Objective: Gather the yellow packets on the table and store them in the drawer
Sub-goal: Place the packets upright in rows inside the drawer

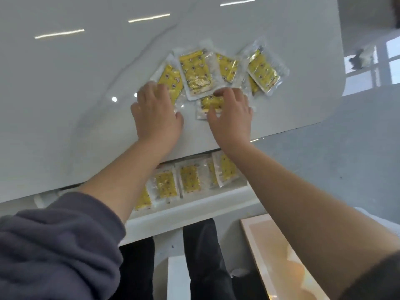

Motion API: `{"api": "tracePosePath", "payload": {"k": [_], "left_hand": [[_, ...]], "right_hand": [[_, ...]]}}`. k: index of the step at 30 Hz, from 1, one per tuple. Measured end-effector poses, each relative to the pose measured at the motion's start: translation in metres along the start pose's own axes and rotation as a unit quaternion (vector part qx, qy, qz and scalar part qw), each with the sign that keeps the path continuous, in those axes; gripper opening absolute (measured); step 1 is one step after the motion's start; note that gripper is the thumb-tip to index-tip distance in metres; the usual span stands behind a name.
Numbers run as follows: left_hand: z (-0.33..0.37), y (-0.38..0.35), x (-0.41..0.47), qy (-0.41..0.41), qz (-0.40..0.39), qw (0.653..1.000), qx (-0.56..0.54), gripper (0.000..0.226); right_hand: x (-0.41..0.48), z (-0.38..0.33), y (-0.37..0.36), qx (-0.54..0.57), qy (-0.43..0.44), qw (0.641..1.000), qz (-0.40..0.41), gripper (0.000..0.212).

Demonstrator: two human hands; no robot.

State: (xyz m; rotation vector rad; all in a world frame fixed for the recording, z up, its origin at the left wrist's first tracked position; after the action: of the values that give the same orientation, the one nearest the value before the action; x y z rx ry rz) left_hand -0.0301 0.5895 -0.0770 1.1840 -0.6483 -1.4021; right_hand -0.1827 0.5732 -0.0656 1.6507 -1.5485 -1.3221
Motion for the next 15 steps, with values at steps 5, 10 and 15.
{"api": "tracePosePath", "payload": {"k": [5,10,15], "left_hand": [[0.003,-0.008,0.045,0.141,0.007,0.990,0.027,0.070],[0.004,-0.009,0.060,0.206,-0.035,0.978,-0.030,0.064],[0.000,-0.009,0.067,0.216,-0.104,0.967,-0.085,0.038]], "right_hand": [[0.062,-0.033,-0.010,-0.059,-0.009,0.998,-0.025,0.055],[0.092,-0.048,-0.023,-0.133,-0.039,0.990,-0.034,0.064],[0.096,-0.048,-0.024,-0.115,-0.065,0.990,-0.052,0.064]]}}
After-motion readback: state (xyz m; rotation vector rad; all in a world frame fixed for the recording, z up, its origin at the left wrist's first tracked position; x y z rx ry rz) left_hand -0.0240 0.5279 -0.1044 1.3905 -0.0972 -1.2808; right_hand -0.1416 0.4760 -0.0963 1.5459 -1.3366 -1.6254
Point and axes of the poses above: each hand's wrist, its own x-axis towards the middle knuckle, its own y-axis out of the back of the hand, z = x × y, the point moved 2 cm from there along x, towards the middle knuckle, and after that the axes turned 5 degrees about -y, right-handed, at the moved point
